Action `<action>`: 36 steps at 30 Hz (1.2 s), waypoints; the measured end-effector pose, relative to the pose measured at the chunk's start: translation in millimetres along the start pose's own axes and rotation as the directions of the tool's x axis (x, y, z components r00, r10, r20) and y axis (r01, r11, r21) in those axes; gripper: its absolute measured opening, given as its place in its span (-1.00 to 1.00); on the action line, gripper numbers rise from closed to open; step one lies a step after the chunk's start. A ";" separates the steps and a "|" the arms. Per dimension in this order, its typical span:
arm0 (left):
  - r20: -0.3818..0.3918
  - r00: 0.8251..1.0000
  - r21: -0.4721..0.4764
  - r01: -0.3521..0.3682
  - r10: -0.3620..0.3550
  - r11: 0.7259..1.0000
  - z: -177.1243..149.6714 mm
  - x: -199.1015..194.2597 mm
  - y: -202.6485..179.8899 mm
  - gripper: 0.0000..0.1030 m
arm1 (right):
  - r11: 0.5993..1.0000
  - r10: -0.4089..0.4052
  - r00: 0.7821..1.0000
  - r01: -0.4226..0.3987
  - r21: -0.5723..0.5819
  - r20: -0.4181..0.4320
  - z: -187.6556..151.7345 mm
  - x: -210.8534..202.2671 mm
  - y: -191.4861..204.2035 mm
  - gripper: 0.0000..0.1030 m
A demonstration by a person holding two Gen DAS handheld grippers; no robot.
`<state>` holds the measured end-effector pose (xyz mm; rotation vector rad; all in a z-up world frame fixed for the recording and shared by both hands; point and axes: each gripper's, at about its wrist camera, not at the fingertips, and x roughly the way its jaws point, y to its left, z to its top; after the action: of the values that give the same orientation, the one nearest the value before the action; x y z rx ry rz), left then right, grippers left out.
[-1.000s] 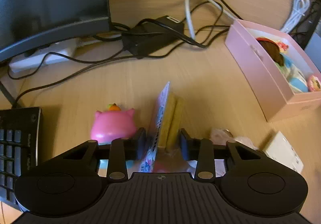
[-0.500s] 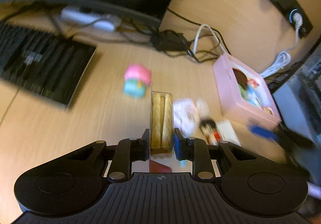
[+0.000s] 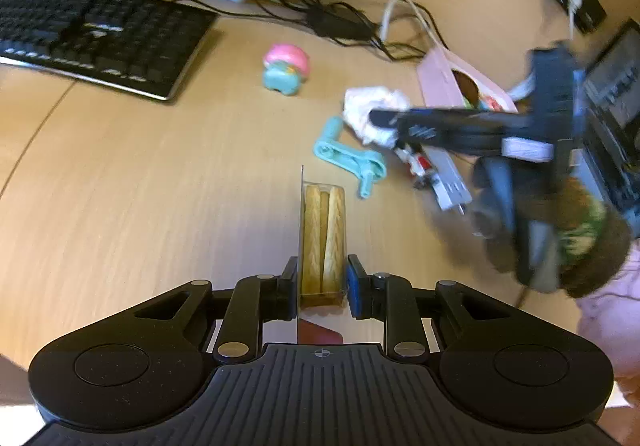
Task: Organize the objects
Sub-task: 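Grasp the white tissue with the right tool while left holds the card, then drop the tissue into the pink box with right while left drops the card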
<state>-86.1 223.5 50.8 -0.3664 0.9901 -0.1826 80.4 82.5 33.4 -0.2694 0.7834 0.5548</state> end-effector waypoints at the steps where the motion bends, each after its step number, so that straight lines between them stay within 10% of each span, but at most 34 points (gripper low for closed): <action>1: -0.013 1.000 0.016 0.008 -0.008 1.000 1.6 3.2 -2.6 -0.49 | 1.000 0.003 1.000 -0.003 0.006 0.017 0.5 -8.3 -1.8 -0.59; 8: -0.121 0.985 0.143 0.142 -0.125 0.979 7.4 32.8 -48.0 -0.49 | 0.997 -0.007 0.997 0.000 0.081 0.079 -30.6 -118.0 -18.5 -0.60; 19: -0.276 0.915 0.287 0.371 -0.294 0.883 52.6 95.2 -160.7 -0.49 | 0.920 -0.267 0.963 0.261 0.292 -0.019 -127.1 -198.1 -85.9 -0.60; 29: 0.053 0.948 0.363 0.273 -0.312 0.891 154.6 156.7 -242.0 -0.49 | 0.834 -0.360 0.933 0.315 0.452 0.014 -157.8 -227.1 -130.8 -0.60; 36: 0.003 0.992 0.363 0.118 -0.128 0.924 166.9 228.6 -249.4 -0.50 | 0.846 -0.349 0.937 0.303 0.438 0.024 -163.2 -223.6 -146.6 -0.60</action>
<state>181.5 -42.3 50.1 -0.0903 0.8850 -0.4668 -62.2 -190.9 88.7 0.0378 0.7188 0.0619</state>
